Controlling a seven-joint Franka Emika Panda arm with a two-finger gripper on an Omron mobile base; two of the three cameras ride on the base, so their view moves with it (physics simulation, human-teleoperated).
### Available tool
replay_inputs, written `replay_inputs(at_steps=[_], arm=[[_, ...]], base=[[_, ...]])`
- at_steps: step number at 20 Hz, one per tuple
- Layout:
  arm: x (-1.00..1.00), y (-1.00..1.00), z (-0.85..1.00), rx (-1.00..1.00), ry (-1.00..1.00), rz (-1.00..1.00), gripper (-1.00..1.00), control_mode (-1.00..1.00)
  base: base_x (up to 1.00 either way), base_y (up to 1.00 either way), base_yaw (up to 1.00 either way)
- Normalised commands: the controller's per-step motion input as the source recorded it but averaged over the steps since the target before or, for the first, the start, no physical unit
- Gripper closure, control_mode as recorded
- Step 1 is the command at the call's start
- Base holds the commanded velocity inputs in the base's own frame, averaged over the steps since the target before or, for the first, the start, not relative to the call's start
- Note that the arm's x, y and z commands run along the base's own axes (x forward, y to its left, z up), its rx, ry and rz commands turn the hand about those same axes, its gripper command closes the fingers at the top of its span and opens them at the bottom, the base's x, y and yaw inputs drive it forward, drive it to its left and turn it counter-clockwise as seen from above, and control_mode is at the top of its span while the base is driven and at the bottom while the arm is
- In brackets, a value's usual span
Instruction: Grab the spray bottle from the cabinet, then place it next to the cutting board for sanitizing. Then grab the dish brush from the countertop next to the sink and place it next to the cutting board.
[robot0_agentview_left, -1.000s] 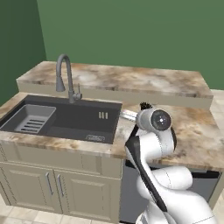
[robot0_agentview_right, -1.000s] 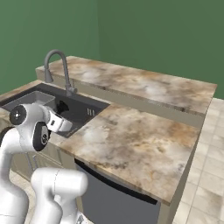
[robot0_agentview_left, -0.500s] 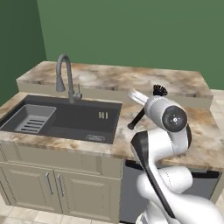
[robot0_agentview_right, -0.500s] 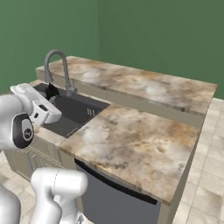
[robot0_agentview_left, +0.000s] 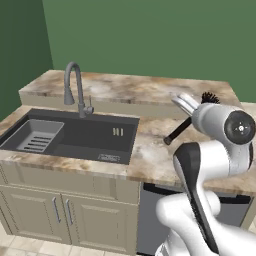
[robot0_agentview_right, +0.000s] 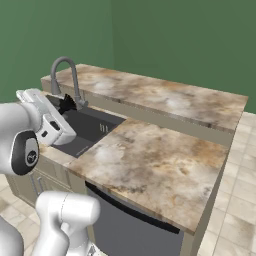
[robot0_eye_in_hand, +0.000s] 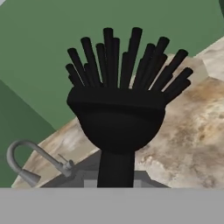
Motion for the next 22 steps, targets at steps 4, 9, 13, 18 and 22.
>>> replay_inputs(at_steps=[4, 9, 13, 18, 22], arm=[[-0.13, -0.13, -0.02, 0.02, 0.00, 0.00, 1.00, 1.00], [0.00, 0.00, 0.00, 0.00, 0.00, 0.00, 1.00, 1.00], [0.00, 0.00, 0.00, 0.00, 0.00, 0.00, 1.00, 1.00], [0.00, 0.00, 0.00, 0.00, 0.00, 0.00, 1.00, 1.00], [0.00, 0.00, 0.00, 0.00, 0.00, 0.00, 1.00, 1.00]], base=[[-0.39, -0.31, 0.00], [-0.44, -0.45, -0.01], [-0.05, -0.59, -0.23], [-0.18, -0.49, -0.64], [0.00, -0.17, -0.91]])
